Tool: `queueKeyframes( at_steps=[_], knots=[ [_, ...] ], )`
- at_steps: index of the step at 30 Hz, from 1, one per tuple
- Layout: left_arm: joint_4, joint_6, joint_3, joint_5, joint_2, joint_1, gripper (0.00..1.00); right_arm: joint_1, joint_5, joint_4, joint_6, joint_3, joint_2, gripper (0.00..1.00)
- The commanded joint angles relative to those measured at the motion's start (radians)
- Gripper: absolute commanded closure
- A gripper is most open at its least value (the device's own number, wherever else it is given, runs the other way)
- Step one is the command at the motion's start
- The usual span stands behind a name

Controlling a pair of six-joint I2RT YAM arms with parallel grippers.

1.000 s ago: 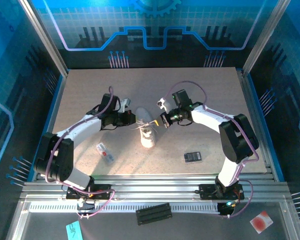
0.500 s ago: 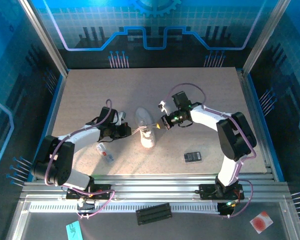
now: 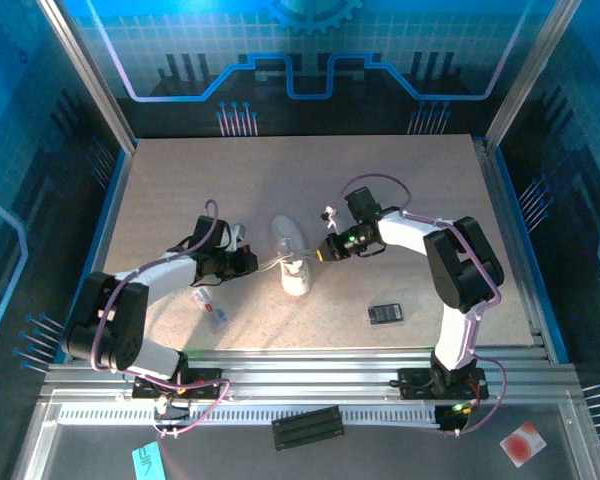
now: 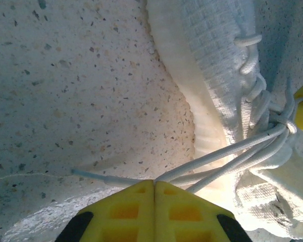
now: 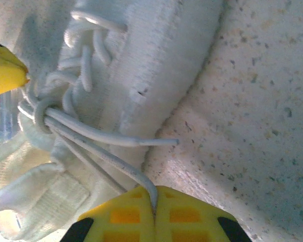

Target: Tie the shoes

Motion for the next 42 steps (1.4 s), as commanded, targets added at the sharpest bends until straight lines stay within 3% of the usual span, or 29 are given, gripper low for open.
queueKeyframes(
  at_steps=[1, 4, 5, 7, 9, 10, 15, 19, 27, 34, 39, 42],
  knots=[
    [-0.014, 0.006, -0.020, 0.008, 0.021, 0.014, 1.00, -0.024, 0.031, -0.016, 0.045, -0.031, 0.015, 1.00],
    [-0.002, 0.005, -0.020, -0.011, 0.014, 0.015, 1.00, -0.025, -0.004, 0.023, 0.056, -0.056, -0.023, 0.98],
    [0.007, 0.007, -0.019, -0.009, 0.009, 0.016, 1.00, -0.028, -0.005, 0.028, 0.061, -0.065, -0.044, 0.88],
    [-0.012, 0.019, 0.003, 0.000, -0.010, 0.017, 0.69, -0.054, -0.003, 0.020, 0.078, -0.083, -0.102, 0.65],
    [-0.076, 0.056, 0.046, -0.002, -0.039, 0.017, 0.54, -0.099, -0.041, 0.012, 0.090, -0.105, -0.160, 0.54],
    [-0.111, 0.078, 0.069, -0.003, -0.057, 0.017, 0.53, -0.126, -0.055, 0.005, 0.093, -0.116, -0.189, 0.51],
    [-0.243, 0.192, 0.206, -0.011, -0.104, 0.020, 0.53, -0.199, -0.076, -0.014, 0.137, -0.133, -0.249, 0.49],
    [-0.213, 0.189, 0.273, 0.038, -0.062, 0.004, 0.59, -0.128, -0.148, 0.058, 0.197, -0.099, -0.203, 0.46],
    [-0.354, 0.286, 0.477, -0.068, 0.150, -0.192, 0.66, -0.072, -0.047, 0.180, 0.271, -0.078, -0.068, 0.57],
    [-0.408, 0.315, 0.544, -0.151, 0.214, -0.239, 0.65, -0.011, 0.133, 0.024, 0.027, 0.009, -0.023, 0.67],
    [-0.460, 0.337, 0.578, -0.149, 0.250, -0.239, 0.65, 0.020, 0.270, -0.044, -0.182, 0.028, -0.034, 0.58],
    [-0.467, 0.328, 0.591, -0.132, 0.266, -0.239, 0.65, 0.042, 0.249, 0.007, -0.230, 0.013, -0.026, 0.53]
  ],
)
